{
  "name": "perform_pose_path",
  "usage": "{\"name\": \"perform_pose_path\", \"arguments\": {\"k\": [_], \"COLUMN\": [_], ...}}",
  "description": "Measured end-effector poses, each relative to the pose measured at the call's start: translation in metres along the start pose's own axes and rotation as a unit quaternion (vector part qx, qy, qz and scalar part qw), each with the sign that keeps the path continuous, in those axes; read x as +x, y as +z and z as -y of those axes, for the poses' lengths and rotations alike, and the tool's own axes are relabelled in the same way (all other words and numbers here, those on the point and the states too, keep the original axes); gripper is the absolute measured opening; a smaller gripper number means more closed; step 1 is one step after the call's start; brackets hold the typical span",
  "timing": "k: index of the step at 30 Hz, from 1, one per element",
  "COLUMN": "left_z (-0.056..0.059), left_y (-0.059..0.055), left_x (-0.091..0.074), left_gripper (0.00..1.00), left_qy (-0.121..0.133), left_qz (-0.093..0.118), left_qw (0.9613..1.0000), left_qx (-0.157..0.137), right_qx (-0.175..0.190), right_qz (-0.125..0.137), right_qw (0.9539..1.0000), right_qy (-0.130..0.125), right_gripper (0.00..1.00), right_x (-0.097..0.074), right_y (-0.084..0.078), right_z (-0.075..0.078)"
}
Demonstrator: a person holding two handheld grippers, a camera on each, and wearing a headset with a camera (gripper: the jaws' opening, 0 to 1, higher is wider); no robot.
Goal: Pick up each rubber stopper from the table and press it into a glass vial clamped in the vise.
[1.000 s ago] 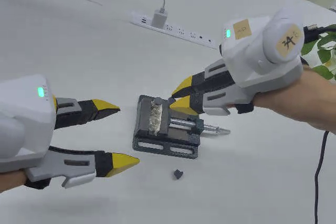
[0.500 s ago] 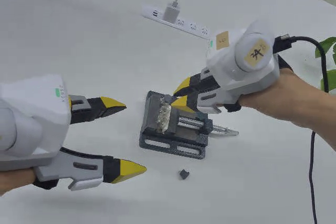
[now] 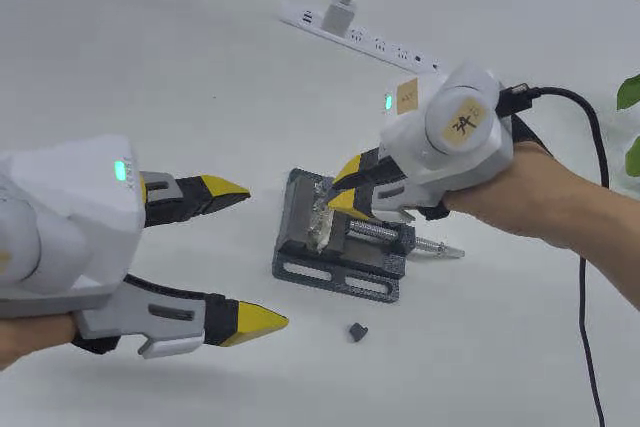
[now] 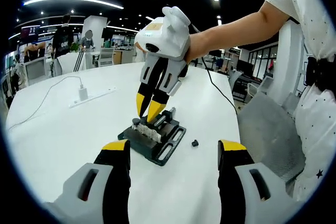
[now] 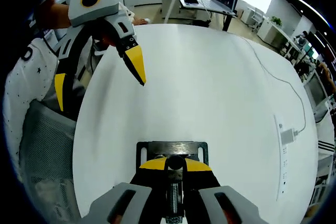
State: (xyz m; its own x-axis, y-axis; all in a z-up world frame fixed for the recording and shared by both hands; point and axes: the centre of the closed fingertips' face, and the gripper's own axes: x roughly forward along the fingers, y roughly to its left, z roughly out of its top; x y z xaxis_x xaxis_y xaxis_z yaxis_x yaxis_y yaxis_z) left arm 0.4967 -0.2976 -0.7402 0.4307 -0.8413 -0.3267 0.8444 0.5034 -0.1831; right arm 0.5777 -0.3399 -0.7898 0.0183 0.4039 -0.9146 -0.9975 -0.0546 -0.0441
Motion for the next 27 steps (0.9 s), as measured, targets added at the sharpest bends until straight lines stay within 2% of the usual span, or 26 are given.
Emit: {"name": "perform_pose_path", "arguments": {"k": [5,27], "left_z": [0.0,-0.002], "left_y": [0.0,-0.001], "left_x": [0.0,-0.001], "left_gripper": [0.67,0.66], "left_qy": [-0.001,-0.001], "left_qz": [0.002,0.006], "left_qw": [1.0,1.0], "left_qx": [-0.002,-0.006], "right_qx": [-0.012,-0.017], "right_qz": [-0.01,-0.019], "right_qw": [0.9999,0.9997], "right_qy": [-0.002,0.0], "right_gripper": [0.06,0.05], "right_x": [0.007,0.011], "right_y": [-0.004,-0.007], "right_z": [0.0,0.002]}}
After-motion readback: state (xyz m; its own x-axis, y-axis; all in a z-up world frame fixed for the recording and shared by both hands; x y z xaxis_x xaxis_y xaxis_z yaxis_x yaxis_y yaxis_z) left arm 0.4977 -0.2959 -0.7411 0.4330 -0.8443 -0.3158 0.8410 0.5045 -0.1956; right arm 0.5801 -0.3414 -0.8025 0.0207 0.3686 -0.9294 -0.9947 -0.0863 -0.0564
